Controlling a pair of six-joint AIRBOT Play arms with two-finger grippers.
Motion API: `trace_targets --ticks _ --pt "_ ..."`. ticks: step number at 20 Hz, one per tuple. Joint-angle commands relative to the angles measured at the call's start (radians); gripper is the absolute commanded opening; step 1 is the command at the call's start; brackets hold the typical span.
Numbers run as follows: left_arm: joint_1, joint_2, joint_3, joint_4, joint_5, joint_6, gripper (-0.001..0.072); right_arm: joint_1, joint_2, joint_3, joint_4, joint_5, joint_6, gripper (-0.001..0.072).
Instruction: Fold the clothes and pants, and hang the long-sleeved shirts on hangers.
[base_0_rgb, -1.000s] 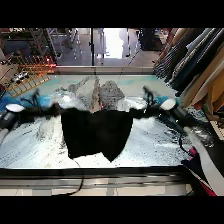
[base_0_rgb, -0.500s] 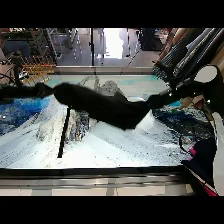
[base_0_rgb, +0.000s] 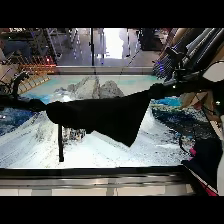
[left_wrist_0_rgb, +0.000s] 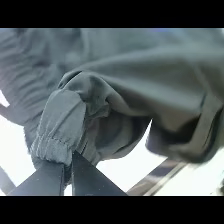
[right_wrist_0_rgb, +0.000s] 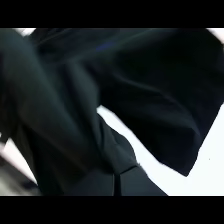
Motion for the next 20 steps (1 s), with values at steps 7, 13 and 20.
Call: trace_targets --ticks 7,13,20 --pt "-0.016 -0.217 -0.027 0.062 -0.063 0.037 0.001 -0.028 -0.325 -0.059 0.113 -0.544 0.066 0.0482" --pt "-0.015 -0.214 -0.027 0.05 -0.063 0.037 0.001 -0.111 -0.303 -0.318 0.229 0.02 -0.241 0.0402" --pt "-0.015 -0.214 -0.027 0.032 -0.064 0.036 0.0011 0.024 -0.203 -0.79 0.29 -0.042 -0.247 0.0503"
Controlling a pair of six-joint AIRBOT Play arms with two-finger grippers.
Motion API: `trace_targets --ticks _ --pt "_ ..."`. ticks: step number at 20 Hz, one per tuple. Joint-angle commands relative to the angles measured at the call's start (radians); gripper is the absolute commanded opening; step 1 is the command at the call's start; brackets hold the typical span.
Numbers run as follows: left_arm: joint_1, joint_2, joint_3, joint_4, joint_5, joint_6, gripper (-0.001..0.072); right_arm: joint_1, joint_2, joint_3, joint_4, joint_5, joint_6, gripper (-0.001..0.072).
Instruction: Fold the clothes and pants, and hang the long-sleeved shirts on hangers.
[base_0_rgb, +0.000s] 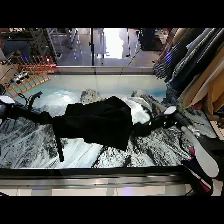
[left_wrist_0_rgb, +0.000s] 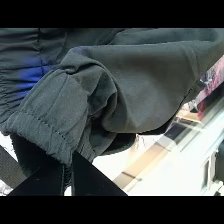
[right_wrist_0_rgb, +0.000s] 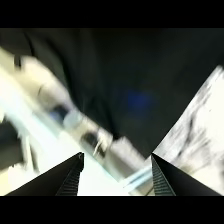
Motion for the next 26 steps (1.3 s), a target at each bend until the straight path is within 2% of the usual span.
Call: trace_targets --ticks 1,5,8,9,12,16,18,21,22,23,24,25,26 --pt "-0.001 0.0 0.0 -0.006 -0.004 -0.002 0.001 0.076 0.022 -0.176 -0.061 -0.096 0.035 0.0521" --pt "-0.001 0.0 0.0 -0.005 -0.023 -0.003 0.0011 0.132 0.022 -0.206 -0.076 -0.211 0.055 0.0519" --pt "-0.001 0.0 0.0 -0.005 -0.024 -0.004 0.001 0.156 0.023 -0.205 0.019 -0.267 -0.024 0.0432" --pt "-0.001 0.0 0.0 -0.005 -0.03 -0.009 0.001 0.158 0.024 -0.196 0.049 -0.266 -0.037 0.04" --pt "0.0 0.0 0.0 -0.005 -0.057 -0.018 0.001 0.143 0.024 -0.143 0.013 -0.239 0.002 0.0402" --pt "0.0 -0.001 0.0 -0.005 -0.072 -0.018 0.001 0.109 0.025 -0.079 -0.092 -0.125 0.074 0.0402" --pt "0.0 -0.001 0.0 -0.005 -0.075 -0.018 0.001 0.104 0.035 -0.071 -0.14 -0.119 0.093 0.0403" --pt "0.0 -0.001 0.0 -0.005 -0.075 -0.018 0.001 0.115 0.045 -0.071 -0.128 -0.121 0.093 0.0399" --pt "0.0 -0.001 0.0 -0.005 -0.075 -0.018 0.001 0.131 0.045 -0.071 -0.129 -0.133 0.093 0.0357" --pt "0.0 -0.001 0.0 -0.005 -0.075 -0.018 0.0011 0.151 0.045 -0.071 -0.131 -0.155 0.092 0.0281" --pt "0.0 -0.001 0.0 -0.005 -0.075 -0.018 0.001 0.178 0.045 -0.071 -0.13 -0.188 0.092 0.026" --pt "0.0 -0.001 0.0 -0.005 -0.075 -0.018 0.001 0.207 0.045 -0.071 -0.131 -0.231 0.092 0.0195" --pt "-0.001 -0.001 0.0 -0.005 -0.075 -0.018 0.001 0.237 0.045 -0.071 -0.131 -0.285 0.093 0.0166"
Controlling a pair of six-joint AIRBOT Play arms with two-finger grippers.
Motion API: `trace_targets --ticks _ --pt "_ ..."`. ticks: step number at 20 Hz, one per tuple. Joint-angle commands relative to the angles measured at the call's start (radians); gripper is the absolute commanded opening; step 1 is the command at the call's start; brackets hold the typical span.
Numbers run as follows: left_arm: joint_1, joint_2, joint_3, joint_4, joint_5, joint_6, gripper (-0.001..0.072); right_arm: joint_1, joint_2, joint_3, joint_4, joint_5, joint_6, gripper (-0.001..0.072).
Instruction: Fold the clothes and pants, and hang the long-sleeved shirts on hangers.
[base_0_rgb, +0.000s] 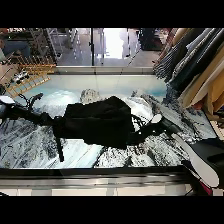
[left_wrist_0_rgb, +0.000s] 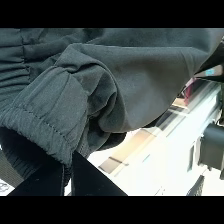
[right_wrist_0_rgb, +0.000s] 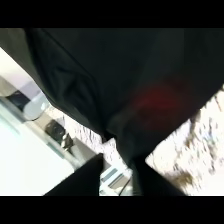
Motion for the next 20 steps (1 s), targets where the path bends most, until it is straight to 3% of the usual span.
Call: trace_targets --ticks 1,2,3,4,7,12,15,20 --pt "-0.001 -0.001 0.0 0.0 -0.001 0.0 0.0011 0.08 0.002 0.002 -0.006 -0.143 0.015 0.0172" --pt "-0.001 -0.001 0.0 0.0 -0.003 -0.009 0.0011 0.094 0.002 0.002 -0.006 -0.174 0.022 0.016" --pt "0.0 -0.001 0.0 0.0 -0.005 -0.011 0.0011 0.097 0.002 0.003 -0.007 -0.183 0.021 0.0035" --pt "0.001 0.0 0.0 0.0 -0.005 -0.011 0.0011 0.092 0.004 0.006 -0.008 -0.179 0.021 0.0016" --pt "0.0 0.005 0.0 0.0 -0.005 -0.011 0.0011 0.056 0.077 0.013 -0.023 -0.156 0.016 0.0013" --pt "0.003 0.11 0.024 -0.039 -0.03 -0.011 0.001 -0.058 0.392 0.125 -0.161 -0.06 0.015 0.0013" --pt "0.033 0.24 0.119 -0.246 -0.037 -0.01 0.001 -0.154 0.614 0.272 -0.258 -0.06 0.028 0.0013" --pt "0.171 0.48 0.272 -0.855 -0.01 0.023 0.001 -0.327 0.89 0.506 -0.33 -0.25 0.059 0.0013"
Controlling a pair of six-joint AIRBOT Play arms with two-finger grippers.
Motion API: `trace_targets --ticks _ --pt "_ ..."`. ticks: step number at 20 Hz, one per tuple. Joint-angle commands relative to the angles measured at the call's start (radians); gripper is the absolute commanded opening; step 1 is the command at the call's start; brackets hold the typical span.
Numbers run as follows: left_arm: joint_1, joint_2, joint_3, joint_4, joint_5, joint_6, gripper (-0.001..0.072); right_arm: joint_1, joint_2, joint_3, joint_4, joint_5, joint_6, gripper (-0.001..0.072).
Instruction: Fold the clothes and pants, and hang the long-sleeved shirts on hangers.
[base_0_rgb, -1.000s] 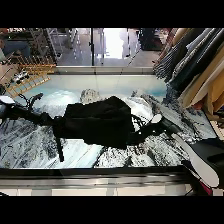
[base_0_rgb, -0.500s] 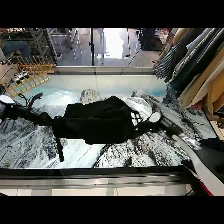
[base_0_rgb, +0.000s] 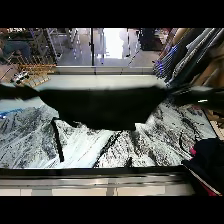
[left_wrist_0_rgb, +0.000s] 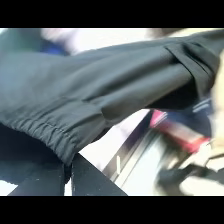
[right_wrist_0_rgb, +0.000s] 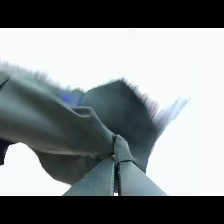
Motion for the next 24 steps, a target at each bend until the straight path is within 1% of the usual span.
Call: trace_targets --ticks 1,4,7,8,9,10,11,13,14,15,16,17,19,20,21,22,23,24 --pt "0.102 0.174 0.074 -0.454 0.043 0.041 0.001 -0.103 0.179 0.156 -0.068 -0.111 0.014 0.0013" --pt "0.192 0.312 0.074 -0.681 0.049 0.041 0.001 -0.107 0.235 0.253 -0.063 -0.106 0.011 0.0013" --pt "0.243 0.407 0.074 -0.872 0.059 0.04 0.001 -0.107 0.245 0.375 -0.063 -0.122 -0.069 0.0013" --pt "0.246 0.422 0.074 -0.891 0.085 0.04 0.001 -0.107 0.239 0.407 -0.063 -0.146 -0.098 0.0013" --pt "0.246 0.427 0.074 -0.868 0.116 0.039 0.0009 -0.107 0.228 0.429 -0.064 -0.178 -0.121 0.0013" --pt "0.245 0.422 0.074 -0.794 0.139 0.016 0.0009 -0.107 0.209 0.437 -0.062 -0.187 -0.121 0.0013" --pt "0.238 0.412 0.073 -0.665 0.152 -0.014 0.0009 -0.107 0.179 0.436 -0.055 -0.161 -0.12 0.0013" --pt "0.185 0.379 0.064 -0.362 0.154 -0.079 0.0009 -0.106 0.079 0.422 0.015 -0.008 -0.115 0.0014" --pt "0.122 0.356 0.045 -0.212 0.154 -0.111 0.0009 -0.106 0.007 0.394 0.08 0.074 -0.115 0.0015" --pt "0.048 0.329 0.011 -0.089 0.154 -0.114 0.0009 -0.099 -0.063 0.355 0.142 0.128 -0.115 0.0015" --pt "-0.031 0.298 -0.032 0.001 0.158 -0.114 0.0009 -0.083 -0.136 0.304 0.188 0.154 -0.116 0.0015" --pt "-0.106 0.262 -0.085 0.076 0.18 -0.114 0.0008 -0.054 -0.216 0.241 0.203 0.151 -0.116 0.0015" --pt "-0.223 0.17 -0.203 0.227 0.296 -0.113 0.0009 0.01 -0.376 0.13 0.178 0.087 -0.116 0.0015" --pt "-0.26 0.107 -0.253 0.3 0.386 -0.114 0.0009 0.039 -0.463 0.087 0.159 0.019 -0.116 0.0015" --pt "-0.277 0.037 -0.283 0.343 0.481 -0.115 0.0009 0.058 -0.545 0.061 0.145 -0.071 -0.116 0.0015" --pt "-0.28 -0.052 -0.288 0.351 0.581 -0.137 0.0008 0.068 -0.628 0.055 0.145 -0.175 -0.109 0.0014" --pt "-0.278 -0.141 -0.282 0.331 0.689 -0.169 0.0008 0.071 -0.711 0.059 0.151 -0.306 -0.061 0.0014" --pt "-0.274 -0.214 -0.267 0.311 0.781 -0.174 0.0008 0.071 -0.782 0.07 0.16 -0.435 -0.002 0.0015"
